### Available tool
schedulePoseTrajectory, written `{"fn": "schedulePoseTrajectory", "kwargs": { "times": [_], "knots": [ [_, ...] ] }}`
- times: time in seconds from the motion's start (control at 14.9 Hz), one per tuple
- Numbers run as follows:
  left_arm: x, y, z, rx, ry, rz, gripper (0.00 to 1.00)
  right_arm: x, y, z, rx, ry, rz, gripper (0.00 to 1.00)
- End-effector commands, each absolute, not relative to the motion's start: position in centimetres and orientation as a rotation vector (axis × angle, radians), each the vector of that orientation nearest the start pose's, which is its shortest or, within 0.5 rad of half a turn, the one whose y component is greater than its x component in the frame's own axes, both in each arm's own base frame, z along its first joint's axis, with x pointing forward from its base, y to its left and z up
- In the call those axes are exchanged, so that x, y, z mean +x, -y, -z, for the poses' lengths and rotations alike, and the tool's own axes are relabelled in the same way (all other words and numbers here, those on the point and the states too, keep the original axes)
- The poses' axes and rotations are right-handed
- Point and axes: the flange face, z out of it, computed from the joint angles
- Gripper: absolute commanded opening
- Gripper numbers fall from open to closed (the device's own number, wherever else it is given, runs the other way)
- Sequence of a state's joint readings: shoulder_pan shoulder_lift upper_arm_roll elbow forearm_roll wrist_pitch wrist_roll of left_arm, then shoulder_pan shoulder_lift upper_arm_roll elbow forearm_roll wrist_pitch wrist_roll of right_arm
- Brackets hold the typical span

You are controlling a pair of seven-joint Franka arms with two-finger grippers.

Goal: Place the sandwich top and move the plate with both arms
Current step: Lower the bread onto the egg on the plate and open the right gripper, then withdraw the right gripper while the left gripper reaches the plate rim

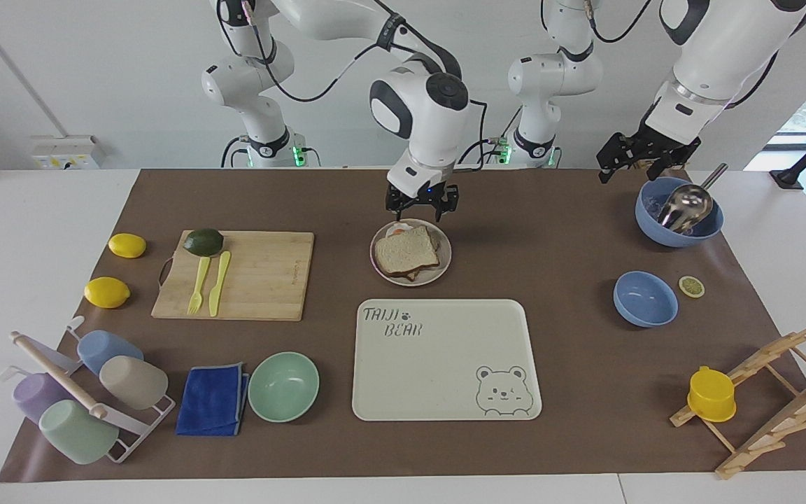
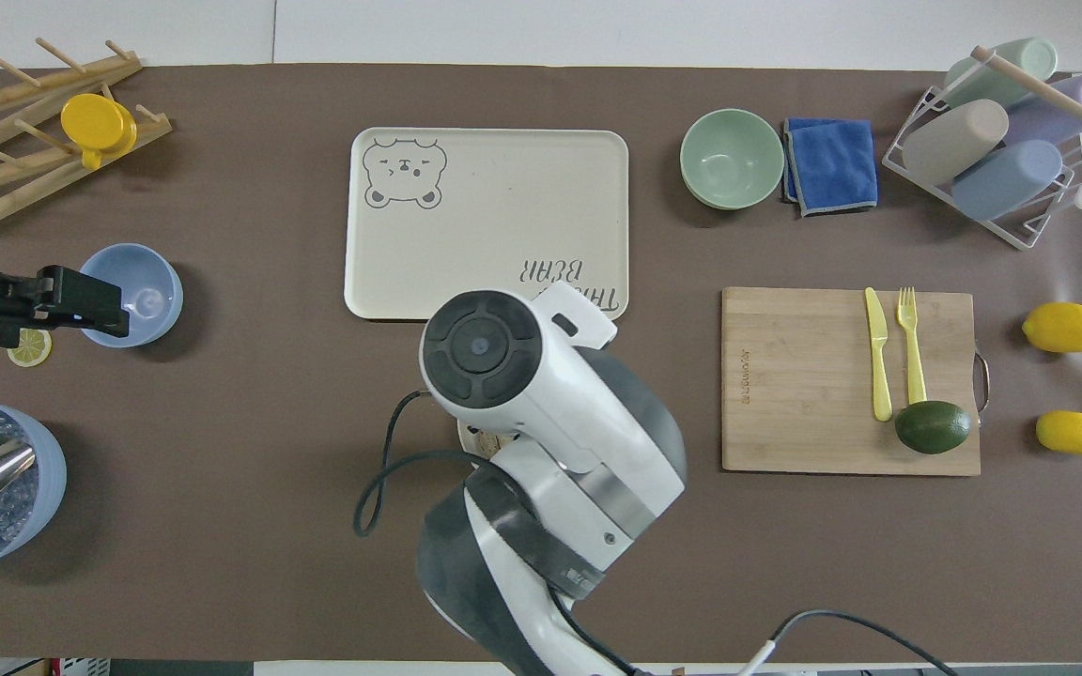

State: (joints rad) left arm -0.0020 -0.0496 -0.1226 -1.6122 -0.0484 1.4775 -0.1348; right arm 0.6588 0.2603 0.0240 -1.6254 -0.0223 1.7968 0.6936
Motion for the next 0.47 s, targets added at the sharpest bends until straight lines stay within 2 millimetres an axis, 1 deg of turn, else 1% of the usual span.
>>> {"fn": "schedulePoseTrajectory", "kwargs": {
  "times": [0.0, 0.07, 0.13, 0.2, 0.27, 0.33, 0.4],
  "knots": [
    [51.2, 7.2, -61.2, -3.157, 0.016, -0.112, 1.00, 53.0, -30.6, -49.1, -3.179, -0.032, -0.121, 1.00],
    [50.9, 7.7, -60.3, -3.157, 0.004, -0.125, 1.00, 54.5, -27.0, -49.9, -3.176, -0.087, -0.122, 1.00],
    [50.6, 8.0, -59.2, -3.154, -0.006, -0.132, 1.00, 55.6, -23.0, -50.8, -3.172, -0.176, -0.131, 1.00],
    [50.3, 8.3, -58.3, -3.154, -0.016, -0.133, 1.00, 56.2, -20.0, -51.7, -3.165, -0.254, -0.134, 1.00],
    [50.2, 9.0, -57.2, -3.169, -0.028, -0.129, 1.00, 56.1, -17.2, -53.2, -3.162, -0.301, -0.146, 1.00],
    [50.0, 10.3, -56.5, -3.188, -0.044, -0.126, 1.00, 55.4, -15.1, -54.6, -3.169, -0.272, -0.179, 1.00],
    [50.0, 11.6, -55.2, -3.195, -0.043, -0.131, 1.00, 55.0, -12.6, -55.7, -3.168, -0.258, -0.201, 1.00]
  ]
}}
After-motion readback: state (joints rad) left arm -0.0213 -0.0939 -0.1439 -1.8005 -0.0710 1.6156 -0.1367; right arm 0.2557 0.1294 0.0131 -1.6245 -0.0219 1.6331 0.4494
